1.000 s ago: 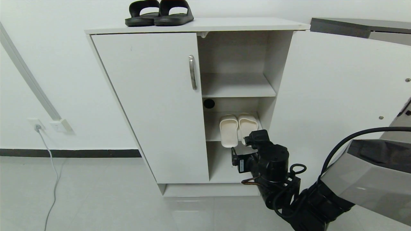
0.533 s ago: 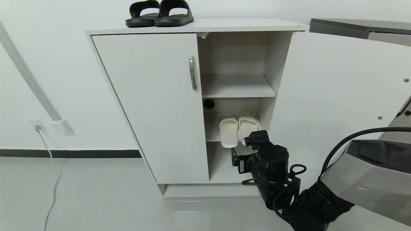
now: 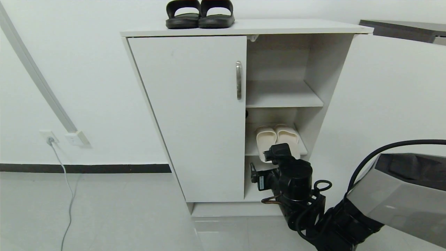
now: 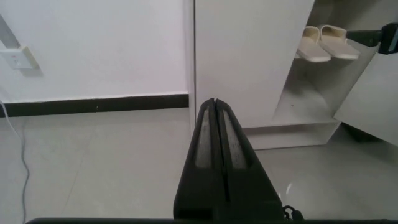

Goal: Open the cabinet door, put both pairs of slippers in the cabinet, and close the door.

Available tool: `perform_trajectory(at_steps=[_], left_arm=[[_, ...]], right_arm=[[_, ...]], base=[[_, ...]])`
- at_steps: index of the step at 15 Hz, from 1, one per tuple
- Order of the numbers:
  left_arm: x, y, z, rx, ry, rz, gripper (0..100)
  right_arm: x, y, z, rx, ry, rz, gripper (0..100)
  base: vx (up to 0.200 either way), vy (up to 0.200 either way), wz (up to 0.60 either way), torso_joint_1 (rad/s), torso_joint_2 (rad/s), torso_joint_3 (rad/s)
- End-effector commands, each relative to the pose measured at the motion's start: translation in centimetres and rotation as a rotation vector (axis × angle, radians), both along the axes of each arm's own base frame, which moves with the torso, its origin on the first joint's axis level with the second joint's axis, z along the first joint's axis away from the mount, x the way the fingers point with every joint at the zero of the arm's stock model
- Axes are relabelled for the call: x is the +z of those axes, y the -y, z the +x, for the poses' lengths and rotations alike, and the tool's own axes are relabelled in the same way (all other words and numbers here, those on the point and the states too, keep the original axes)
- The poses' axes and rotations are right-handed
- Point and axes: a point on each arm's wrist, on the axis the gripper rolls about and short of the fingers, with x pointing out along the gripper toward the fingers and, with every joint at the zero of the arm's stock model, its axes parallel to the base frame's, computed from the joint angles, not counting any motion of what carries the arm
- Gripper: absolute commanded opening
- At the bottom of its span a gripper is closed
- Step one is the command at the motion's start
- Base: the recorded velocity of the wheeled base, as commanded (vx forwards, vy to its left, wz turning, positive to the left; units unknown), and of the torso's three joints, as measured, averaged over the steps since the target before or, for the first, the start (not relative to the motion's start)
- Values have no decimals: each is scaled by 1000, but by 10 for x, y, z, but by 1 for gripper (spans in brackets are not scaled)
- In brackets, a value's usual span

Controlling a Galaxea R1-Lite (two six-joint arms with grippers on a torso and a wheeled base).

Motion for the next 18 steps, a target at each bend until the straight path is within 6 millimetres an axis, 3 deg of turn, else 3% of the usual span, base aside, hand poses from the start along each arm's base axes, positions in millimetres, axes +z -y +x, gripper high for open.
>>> perform_trajectory(at_steps=[1, 10, 18], left_arm=[[0, 0, 0, 0, -1, 0, 0], [0, 0, 0, 0, 0, -1, 0], [0, 0, 0, 1, -1, 0, 0]], right_arm=[[-1, 0, 0, 0, -2, -2, 100], [-2, 0, 0, 3, -1, 2, 100], [-2, 3, -2, 37, 14, 20, 100]], base=[[0, 200, 0, -2, 7, 2], [0, 200, 0, 2, 2, 3], [0, 0, 0, 0, 0, 0]])
